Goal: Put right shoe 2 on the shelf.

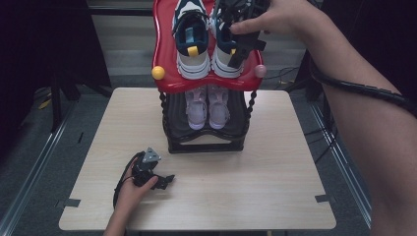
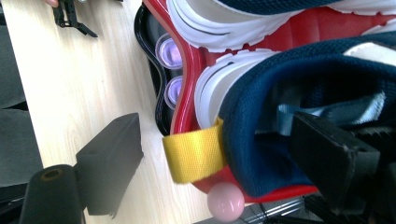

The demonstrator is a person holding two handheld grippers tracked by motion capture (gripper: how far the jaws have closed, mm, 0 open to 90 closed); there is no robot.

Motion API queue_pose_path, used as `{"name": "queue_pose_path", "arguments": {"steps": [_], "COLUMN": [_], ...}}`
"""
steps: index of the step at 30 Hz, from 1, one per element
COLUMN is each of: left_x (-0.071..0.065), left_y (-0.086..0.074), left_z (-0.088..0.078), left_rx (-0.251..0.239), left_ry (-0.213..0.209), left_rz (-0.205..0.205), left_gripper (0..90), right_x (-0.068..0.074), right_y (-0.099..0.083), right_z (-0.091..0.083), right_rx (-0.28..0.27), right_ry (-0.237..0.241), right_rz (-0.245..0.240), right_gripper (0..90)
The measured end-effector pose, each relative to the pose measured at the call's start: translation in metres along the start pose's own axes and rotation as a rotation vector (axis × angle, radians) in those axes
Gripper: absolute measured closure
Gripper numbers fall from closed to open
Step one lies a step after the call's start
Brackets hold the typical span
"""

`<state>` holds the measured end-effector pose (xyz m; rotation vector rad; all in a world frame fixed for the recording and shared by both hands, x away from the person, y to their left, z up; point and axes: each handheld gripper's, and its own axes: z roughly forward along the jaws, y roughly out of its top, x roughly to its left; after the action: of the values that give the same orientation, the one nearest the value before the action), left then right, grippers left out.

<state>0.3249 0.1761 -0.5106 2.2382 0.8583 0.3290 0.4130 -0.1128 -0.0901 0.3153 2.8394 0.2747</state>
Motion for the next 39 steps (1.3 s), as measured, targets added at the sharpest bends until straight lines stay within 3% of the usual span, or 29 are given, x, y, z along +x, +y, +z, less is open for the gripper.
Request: {"name": "queue_pose_path", "arguments": {"steps": [10,14,28,39], "left_x": [0.0,0.0,0.0,0.0], "left_y": [0.0,0.0,0.0,0.0], "left_z": [0.0,0.0,0.0,0.0], "left_rx": [-0.002,-0.001,-0.001,0.0], "left_ry": [-0.001,-0.001,-0.001,-0.002], "left_rz": [0.0,0.0,0.0,-0.003], "left_gripper": [0.0,0.0,0.0,0.0], "right_x": [-0.001,-0.001,0.0,0.009], "right_y": [-0.006,-0.007,-0.019,-0.031], "right_z": [-0.01,-0.016,-0.015,-0.014], "right_rx": [0.043,0.072,0.147,0.179], "right_ry": [0.005,0.018,0.088,0.137], "right_rz": [0.008,0.038,0.088,0.088], "right_gripper": [16.4,15.9,18.8,21.5]}}
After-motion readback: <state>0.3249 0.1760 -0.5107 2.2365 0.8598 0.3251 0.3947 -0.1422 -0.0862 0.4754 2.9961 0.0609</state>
